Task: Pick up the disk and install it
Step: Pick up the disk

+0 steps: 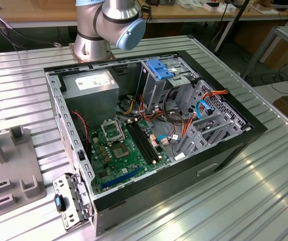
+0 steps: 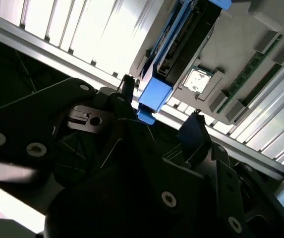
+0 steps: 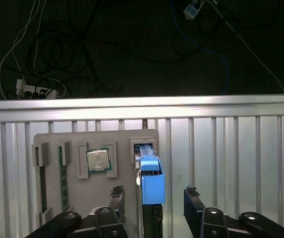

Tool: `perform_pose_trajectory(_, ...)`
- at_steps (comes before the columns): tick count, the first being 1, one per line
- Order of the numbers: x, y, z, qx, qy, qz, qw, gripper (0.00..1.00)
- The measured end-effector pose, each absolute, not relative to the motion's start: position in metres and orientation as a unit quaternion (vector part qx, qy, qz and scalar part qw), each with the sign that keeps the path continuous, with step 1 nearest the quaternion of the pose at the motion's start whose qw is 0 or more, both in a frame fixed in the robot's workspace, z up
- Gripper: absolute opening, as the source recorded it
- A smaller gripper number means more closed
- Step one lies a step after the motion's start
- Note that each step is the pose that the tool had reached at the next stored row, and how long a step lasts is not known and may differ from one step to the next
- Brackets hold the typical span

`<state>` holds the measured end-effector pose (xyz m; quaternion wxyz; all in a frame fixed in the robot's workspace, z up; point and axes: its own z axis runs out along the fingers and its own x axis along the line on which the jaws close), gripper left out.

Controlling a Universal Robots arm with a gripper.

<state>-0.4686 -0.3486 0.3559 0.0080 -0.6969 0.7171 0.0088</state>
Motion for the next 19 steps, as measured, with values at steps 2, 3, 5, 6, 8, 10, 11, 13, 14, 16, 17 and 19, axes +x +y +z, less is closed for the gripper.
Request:
perform_pose_trajectory(2,-0.469,-0.349,0.356,-0.697,0.717,0.009,0.008,0.66)
perform_pose_trajectory(3,-0.469,-0.349,0.356,-0.697,0.717,0.009,0.008,0.66)
perform_pose_trajectory(5,-0.469,-0.349,0.351,-0.697,0.717,0.009,0.008,0.66)
perform_pose_trajectory(6,-0.469,-0.349,0.349,-0.697,0.717,0.009,0.008,0.66)
perform_pose_trajectory(8,-0.469,-0.349,0.343,-0.697,0.717,0.009,0.008,0.66)
perform_pose_trajectory(10,-0.469,-0.349,0.335,-0.697,0.717,0.009,0.008,0.66)
perform_pose_trajectory(11,-0.469,-0.349,0.331,-0.697,0.717,0.009,0.008,0.66)
perform_pose_trajectory(13,-0.469,-0.349,0.319,-0.697,0.717,0.009,0.008,0.66)
perform_pose_trajectory(14,-0.469,-0.349,0.316,-0.697,0.717,0.009,0.008,0.66)
perform_pose_trajectory(16,-0.469,-0.349,0.310,-0.697,0.717,0.009,0.008,0.66)
perform_pose_trajectory(17,-0.469,-0.349,0.306,-0.697,0.717,0.009,0.008,0.66)
perform_pose_trajectory(19,-0.469,-0.349,0.303,-0.697,0.717,0.009,0.008,0.66)
